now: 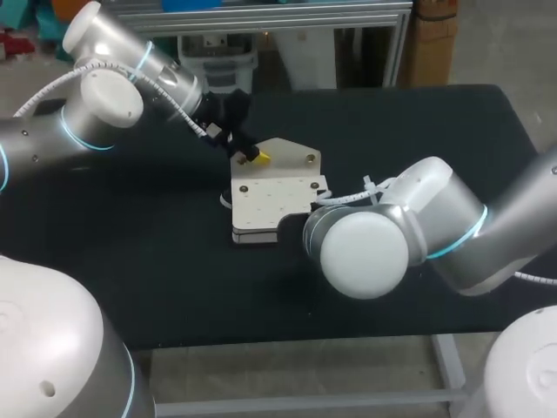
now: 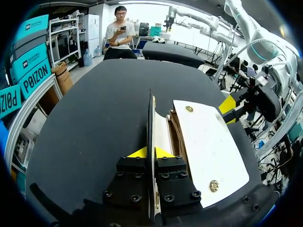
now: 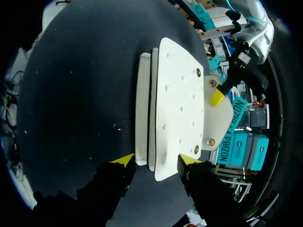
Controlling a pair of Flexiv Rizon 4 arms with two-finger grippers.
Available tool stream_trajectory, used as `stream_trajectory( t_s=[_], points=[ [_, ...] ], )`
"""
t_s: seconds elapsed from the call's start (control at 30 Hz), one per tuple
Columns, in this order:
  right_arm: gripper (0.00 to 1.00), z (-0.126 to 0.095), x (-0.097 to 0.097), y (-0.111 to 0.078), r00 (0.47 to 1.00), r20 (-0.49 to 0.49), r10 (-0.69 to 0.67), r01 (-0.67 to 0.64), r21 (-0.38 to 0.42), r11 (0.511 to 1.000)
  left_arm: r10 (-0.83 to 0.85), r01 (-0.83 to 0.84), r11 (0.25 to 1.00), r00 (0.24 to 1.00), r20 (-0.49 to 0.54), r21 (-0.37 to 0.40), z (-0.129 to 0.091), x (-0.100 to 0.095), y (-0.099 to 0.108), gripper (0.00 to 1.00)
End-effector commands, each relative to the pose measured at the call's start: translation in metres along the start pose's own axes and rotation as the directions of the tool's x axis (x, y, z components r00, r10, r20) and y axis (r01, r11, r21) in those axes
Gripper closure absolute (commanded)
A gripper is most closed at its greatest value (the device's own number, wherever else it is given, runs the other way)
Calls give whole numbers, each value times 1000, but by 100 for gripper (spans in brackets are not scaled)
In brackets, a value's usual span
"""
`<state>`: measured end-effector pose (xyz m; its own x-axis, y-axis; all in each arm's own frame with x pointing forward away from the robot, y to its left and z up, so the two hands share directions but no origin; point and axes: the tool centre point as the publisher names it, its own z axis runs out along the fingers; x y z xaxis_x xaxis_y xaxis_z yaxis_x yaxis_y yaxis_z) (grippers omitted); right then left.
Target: Pick up the bag, open it, inspect its contents, close it, and place it on the opposite side
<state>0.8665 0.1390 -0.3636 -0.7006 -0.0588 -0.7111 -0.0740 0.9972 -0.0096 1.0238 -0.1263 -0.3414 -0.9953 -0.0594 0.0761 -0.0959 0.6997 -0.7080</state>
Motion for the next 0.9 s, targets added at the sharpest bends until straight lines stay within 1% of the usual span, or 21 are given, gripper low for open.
stream_trajectory(
  t_s=[0.03, 0.3, 0.43, 0.53, 0.6, 0.63, 0.73, 0.8, 0.9],
  points=[
    [43, 10, 3, -3, 960, 281, 9, 6, -50, 999, 9, -9, 1000, 1000, -12, 0, 3, -2, 2, 100],
    [52, 17, 0, -2, 956, 294, 18, 1, -65, 998, 28, -28, 1000, 999, -34, -12, 7, 0, 3, 100],
    [58, 19, -2, 0, 955, 297, 22, 0, -73, 997, 32, -32, 999, 999, -40, -13, 8, 0, 3, 100],
    [60, 21, -3, 0, 954, 299, 23, 0, -75, 997, 37, -37, 999, 998, -48, -10, 9, 0, 3, 100],
    [64, 21, -3, 1, 954, 300, 25, -2, -76, 997, 38, -38, 999, 998, -51, -10, 10, 0, 4, 100],
    [69, 21, -3, 1, 953, 301, 26, -3, -77, 997, 38, -39, 999, 998, -53, -10, 11, 0, 4, 100],
    [82, 22, -3, 0, 952, 305, 31, -7, -79, 997, 40, -41, 999, 998, -57, -7, 11, 1, 5, 100],
    [100, 22, -3, 0, 950, 309, 33, -8, -80, 997, 43, -43, 999, 997, -62, -4, 12, 1, 6, 100],
    [100, 22, -3, -1, 948, 317, 33, -8, -81, 997, 50, -50, 999, 997, -66, 3, 12, 3, 6, 100]
  ],
)
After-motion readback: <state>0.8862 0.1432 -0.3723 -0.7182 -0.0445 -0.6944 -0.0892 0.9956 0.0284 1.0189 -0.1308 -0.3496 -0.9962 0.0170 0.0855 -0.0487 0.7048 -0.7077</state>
